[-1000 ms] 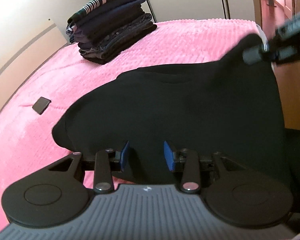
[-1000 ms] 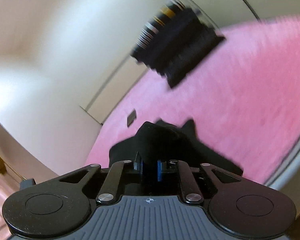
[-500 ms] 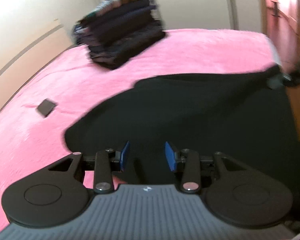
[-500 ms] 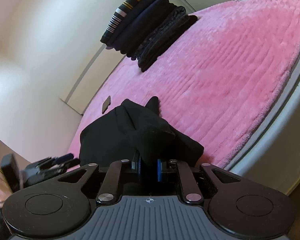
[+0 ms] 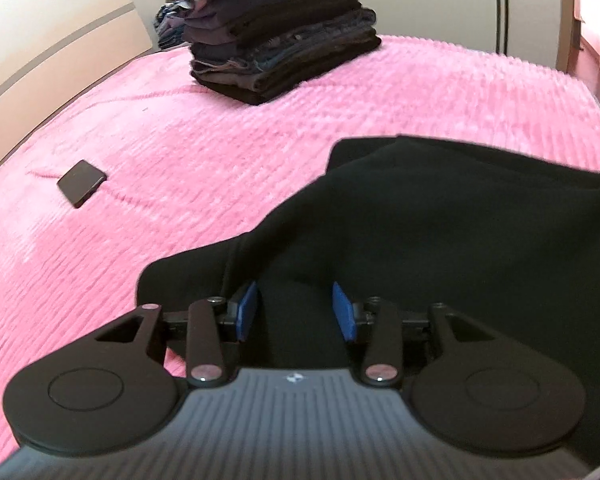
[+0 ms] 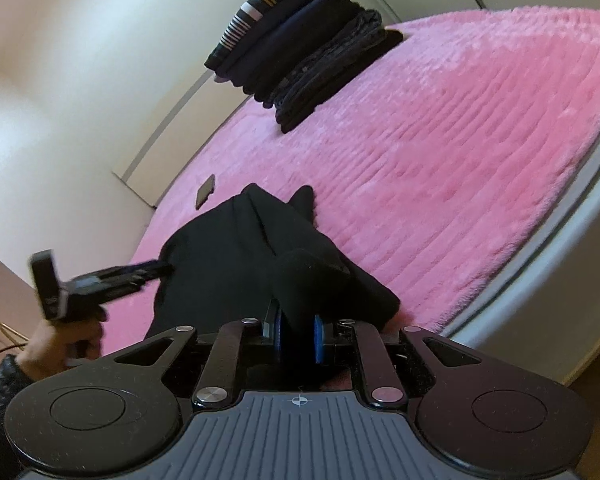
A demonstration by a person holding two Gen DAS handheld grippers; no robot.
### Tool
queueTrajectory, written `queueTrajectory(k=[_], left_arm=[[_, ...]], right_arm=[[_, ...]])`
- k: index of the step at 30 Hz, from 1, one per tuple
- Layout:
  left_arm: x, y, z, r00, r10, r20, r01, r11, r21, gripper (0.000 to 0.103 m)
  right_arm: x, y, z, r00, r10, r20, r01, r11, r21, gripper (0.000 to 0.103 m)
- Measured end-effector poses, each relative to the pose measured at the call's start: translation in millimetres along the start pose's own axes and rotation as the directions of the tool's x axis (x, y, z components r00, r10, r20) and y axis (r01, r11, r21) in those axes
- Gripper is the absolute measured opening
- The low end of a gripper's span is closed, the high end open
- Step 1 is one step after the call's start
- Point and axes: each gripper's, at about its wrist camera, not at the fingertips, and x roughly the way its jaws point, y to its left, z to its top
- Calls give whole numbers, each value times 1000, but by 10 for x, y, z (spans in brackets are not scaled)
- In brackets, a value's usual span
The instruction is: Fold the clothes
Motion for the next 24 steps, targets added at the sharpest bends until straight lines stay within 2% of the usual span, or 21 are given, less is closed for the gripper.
queueTrajectory(k=[2, 4, 6, 9, 14, 17, 19, 23, 24], left_arm=[[-212, 47, 6, 999, 30, 45, -27, 998, -52, 35], [-394, 42, -40, 997, 28, 71, -21, 995, -96, 34], [-531, -65, -118, 997, 17, 70, -12, 997, -81, 35], [-760, -314, -265, 998, -9, 66, 12, 999, -37, 35], [-1217, -868, -504, 985, -138, 103, 142, 990, -28, 35], [-1360, -1201, -615, 974, -200, 102, 203, 979, -16, 32], [-1295, -1378, -690, 979, -188, 80, 189, 982, -17, 32], [-1077, -1605, -809, 988, -142, 58, 141, 990, 15, 32], [-1074, -1606, -790, 989, -140, 55, 139, 990, 12, 32]], right_arm=[[-86, 39, -26, 1000, -29, 7, 29, 1000, -4, 12], [-180, 105, -51, 998, -55, 17, 56, 998, -23, 12], [-333, 273, -90, 997, -68, 44, 72, 994, -87, 12], [-475, 543, -173, 998, -4, 56, 14, 983, -183, 12], [-269, 904, -300, 992, 124, -24, -125, 948, -293, 12], [70, 900, -384, 984, 146, -102, -169, 944, -283, 12], [378, 687, -464, 977, 89, -193, -127, 973, -192, 12], [413, 545, -470, 970, 127, -205, -161, 975, -155, 12], [375, 569, -469, 973, 123, -197, -159, 971, -177, 12]])
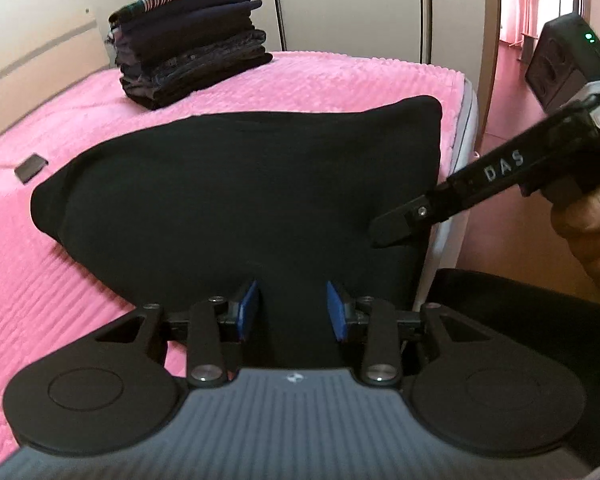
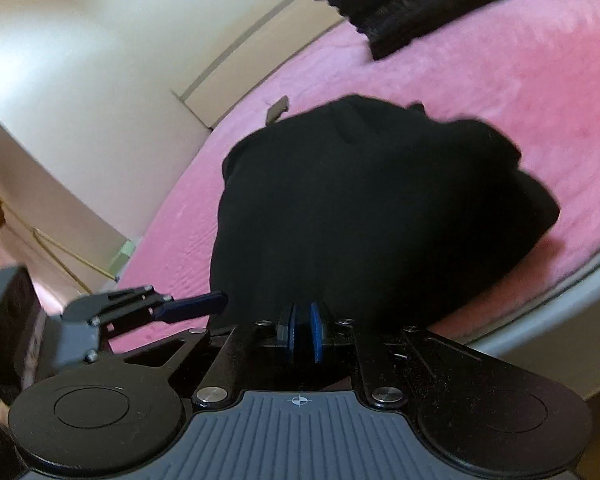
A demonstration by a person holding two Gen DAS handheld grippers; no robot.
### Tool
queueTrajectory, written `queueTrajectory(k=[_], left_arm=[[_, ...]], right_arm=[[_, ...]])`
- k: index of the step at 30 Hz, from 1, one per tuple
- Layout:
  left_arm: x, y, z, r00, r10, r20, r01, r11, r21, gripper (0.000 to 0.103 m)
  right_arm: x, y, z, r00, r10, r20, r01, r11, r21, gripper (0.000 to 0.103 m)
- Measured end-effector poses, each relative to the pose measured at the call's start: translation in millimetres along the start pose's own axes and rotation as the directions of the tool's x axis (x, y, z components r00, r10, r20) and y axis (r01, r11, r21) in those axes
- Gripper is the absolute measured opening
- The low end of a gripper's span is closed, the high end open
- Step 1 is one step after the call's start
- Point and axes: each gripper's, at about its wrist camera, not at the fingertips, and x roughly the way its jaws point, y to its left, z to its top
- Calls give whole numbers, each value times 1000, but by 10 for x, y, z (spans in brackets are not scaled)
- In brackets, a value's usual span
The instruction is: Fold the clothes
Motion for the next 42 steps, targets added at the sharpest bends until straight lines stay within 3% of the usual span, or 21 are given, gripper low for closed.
queueTrajectory(k=[8, 11, 13, 17, 21, 25, 26, 27, 29, 33, 38, 42], left_arm=[[-255, 78, -2, 1000, -5, -5, 4, 998, -56, 32], [-160, 47, -146, 1000, -10, -2, 10, 998, -62, 32], [-146, 53, -150, 1000, -13, 4, 13, 997, -75, 32], [-127, 43, -139, 1000, -15, 8, 15, 997, -72, 32], [-123, 22, -140, 1000, -12, 5, 13, 998, -62, 32], [-142, 5, -141, 1000, -6, 4, 6, 998, -59, 32], [-154, 5, -140, 1000, -4, 4, 5, 998, -61, 32], [-171, 5, -138, 1000, -2, 6, 2, 998, -61, 32], [-240, 4, -129, 1000, 10, 16, -9, 998, -54, 32], [-434, -84, -90, 997, 56, 60, -55, 998, -6, 36], [-533, -476, 1, 988, 56, 147, -81, 982, 168, 50], [-322, -853, 66, 987, 45, 151, -92, 943, 320, 54]], right_arm=[[-22, 73, 41, 1000, -17, 24, 16, 1000, 20, 12], [-181, 129, 172, 994, -10, 112, 12, 1000, -16, 12], [-249, 45, 236, 983, -93, 158, 95, 995, -2, 12], [-191, -390, 273, 985, -106, 136, 87, 987, 136, 11], [-220, -212, 283, 980, -158, 122, 152, 987, 59, 12], [-322, -124, 286, 977, -161, 140, 153, 986, 66, 12], [-396, -103, 272, 975, -161, 155, 154, 987, 55, 16], [-481, -76, 259, 971, -164, 174, 159, 986, 41, 27], [-663, -59, 231, 958, -180, 224, 177, 984, 36, 92], [-915, -165, 176, 937, -210, 280, 204, 978, 52, 94], [-883, -553, 151, 950, -180, 255, 121, 966, 230, 94], [-657, -726, 187, 965, -106, 239, 32, 955, 296, 94]])
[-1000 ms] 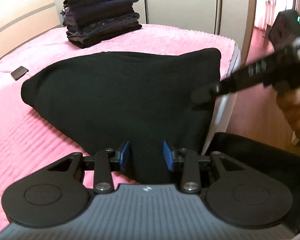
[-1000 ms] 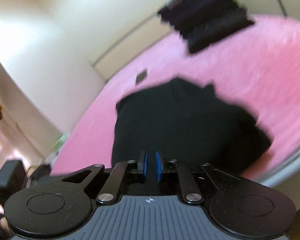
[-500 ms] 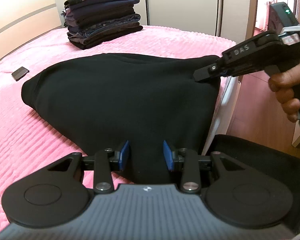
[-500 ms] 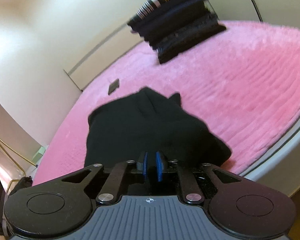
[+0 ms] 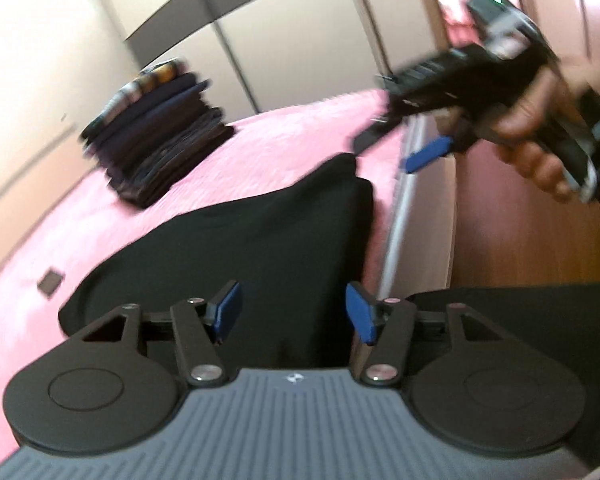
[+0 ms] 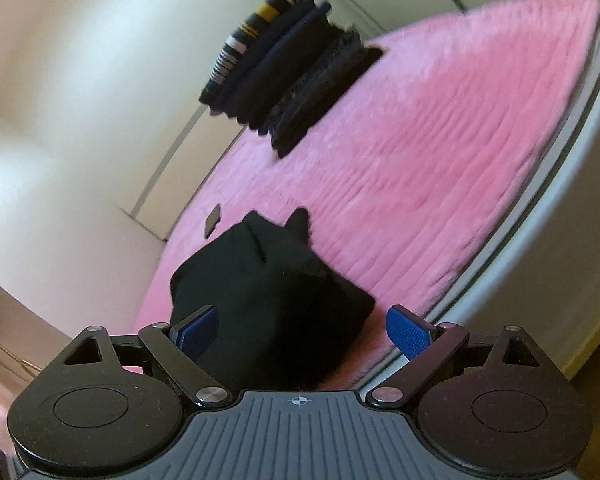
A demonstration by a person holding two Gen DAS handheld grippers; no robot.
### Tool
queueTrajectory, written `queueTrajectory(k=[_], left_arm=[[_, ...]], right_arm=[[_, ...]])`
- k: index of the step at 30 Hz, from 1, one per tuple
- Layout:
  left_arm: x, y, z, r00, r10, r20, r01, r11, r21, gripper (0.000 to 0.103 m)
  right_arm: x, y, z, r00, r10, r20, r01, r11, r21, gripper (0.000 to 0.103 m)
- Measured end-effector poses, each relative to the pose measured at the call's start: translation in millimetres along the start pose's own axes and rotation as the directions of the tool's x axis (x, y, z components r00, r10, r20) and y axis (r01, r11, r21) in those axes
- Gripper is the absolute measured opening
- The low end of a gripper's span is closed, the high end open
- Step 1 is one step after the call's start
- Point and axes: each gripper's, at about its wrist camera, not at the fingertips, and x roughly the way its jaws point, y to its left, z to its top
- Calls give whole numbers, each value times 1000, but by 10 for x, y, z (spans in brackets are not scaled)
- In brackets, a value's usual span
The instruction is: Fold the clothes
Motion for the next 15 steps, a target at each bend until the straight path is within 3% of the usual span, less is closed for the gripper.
queueTrajectory(k=[5, 6, 8, 9, 12, 15], left_arm=[[220, -183, 89, 1000, -19, -14, 20, 998, 53, 55], [257, -200, 101, 1000, -16, -18, 17, 998, 58, 56], [323, -239, 126, 1000, -3, -26, 5, 997, 78, 59], [353, -260, 137, 1000, 5, -29, -3, 996, 92, 60], [436, -384, 177, 998, 52, -35, -46, 986, 160, 65], [528, -541, 273, 991, 130, -9, -124, 960, 252, 68]], right_arm=[[287, -126, 17, 999, 32, -35, -30, 999, 32, 91], [304, -166, 40, 998, 44, -43, -41, 997, 65, 70], [315, -252, 82, 996, 73, -58, -64, 987, 150, 49], [304, -283, 115, 994, 90, -65, -77, 980, 182, 34], [205, -165, 233, 987, 130, -92, -111, 975, 190, 28], [128, 83, 393, 974, 196, -117, -176, 971, 161, 27]])
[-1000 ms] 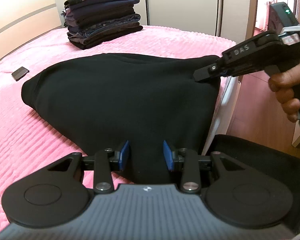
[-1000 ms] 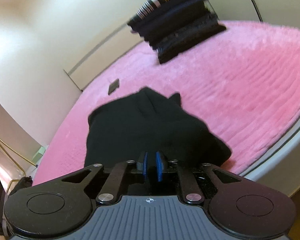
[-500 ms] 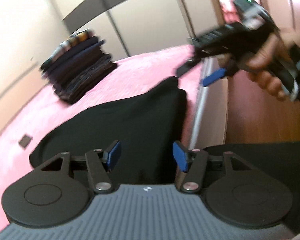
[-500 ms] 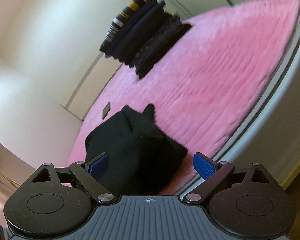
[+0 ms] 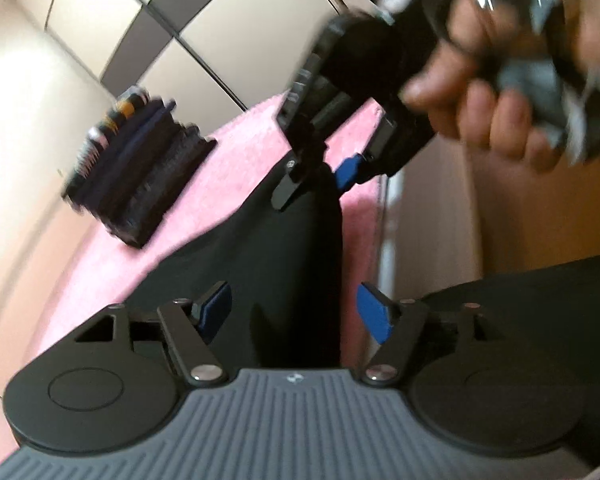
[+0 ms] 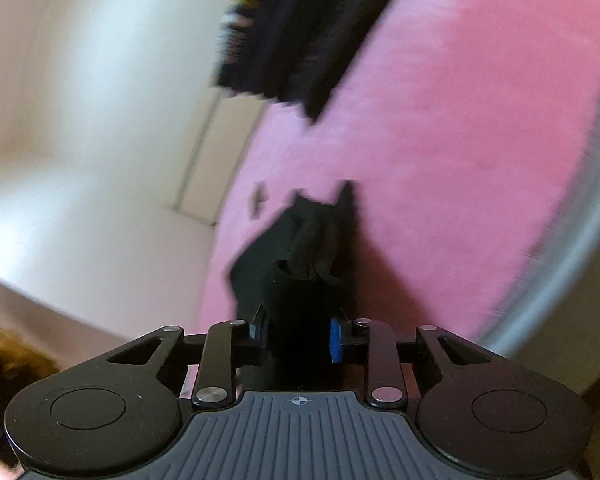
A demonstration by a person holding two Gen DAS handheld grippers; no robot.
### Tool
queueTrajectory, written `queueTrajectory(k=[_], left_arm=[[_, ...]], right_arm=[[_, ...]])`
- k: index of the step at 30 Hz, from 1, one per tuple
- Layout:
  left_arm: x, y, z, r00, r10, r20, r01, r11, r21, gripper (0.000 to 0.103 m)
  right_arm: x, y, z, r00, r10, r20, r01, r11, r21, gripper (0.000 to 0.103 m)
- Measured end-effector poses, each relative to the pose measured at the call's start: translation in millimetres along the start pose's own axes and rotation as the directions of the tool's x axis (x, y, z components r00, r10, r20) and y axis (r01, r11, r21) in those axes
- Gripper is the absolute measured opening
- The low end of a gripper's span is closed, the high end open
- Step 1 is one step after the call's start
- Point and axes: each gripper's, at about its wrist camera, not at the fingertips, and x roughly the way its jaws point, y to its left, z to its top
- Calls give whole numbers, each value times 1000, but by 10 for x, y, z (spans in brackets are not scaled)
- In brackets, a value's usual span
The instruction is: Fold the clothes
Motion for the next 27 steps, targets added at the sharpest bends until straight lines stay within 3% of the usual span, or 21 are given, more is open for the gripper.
queueTrajectory(k=[4, 7, 9, 11, 15, 17, 20, 22, 23, 24, 25, 27], left_arm=[[83, -143, 211, 990, 139, 25, -141, 986, 94, 74], [212, -181, 325, 956, 292, 0, -289, 945, 155, 74], [306, -142, 360, 933, 357, -42, -345, 923, 169, 74], [356, -108, 369, 922, 381, -67, -365, 914, 177, 73], [348, -53, 349, 896, 435, -88, -412, 889, 201, 55], [276, 64, 321, 898, 429, -102, -411, 897, 162, 40], [171, 324, 317, 910, 399, -115, -394, 917, 64, 32], [68, 598, 240, 915, 386, -117, -392, 920, -25, 29], [-1, 746, 184, 918, 379, -118, -390, 917, -83, 29], [-80, 941, 109, 922, 366, -124, -383, 908, -169, 28], [-187, 1169, -4, 930, 343, -131, -367, 887, -281, 28], [-396, 1615, -264, 939, 316, -139, -343, 809, -478, 27]], right_arm=[[60, 410, 92, 998, 23, -54, -29, 994, -107, 26], [97, 571, 101, 996, 37, -85, -47, 993, -111, 26], [120, 641, 102, 994, 48, -98, -58, 993, -102, 26], [147, 725, 99, 993, 54, -107, -65, 992, -111, 26], [217, 915, 77, 990, 67, -120, -89, 978, -187, 27], [236, 1009, 34, 988, 89, -126, -118, 964, -240, 27], [224, 1135, -37, 974, 188, -128, -219, 928, -300, 29], [149, 1183, -90, 968, 232, -91, -250, 905, -344, 48], [129, 1183, -114, 970, 230, -74, -241, 898, -367, 78], [135, 1167, -160, 976, 209, -57, -214, 889, -405, 91], [142, 1150, -207, 981, 188, -40, -186, 878, -441, 91], [253, 1077, -318, 989, 135, -59, -146, 857, -495, 91]])
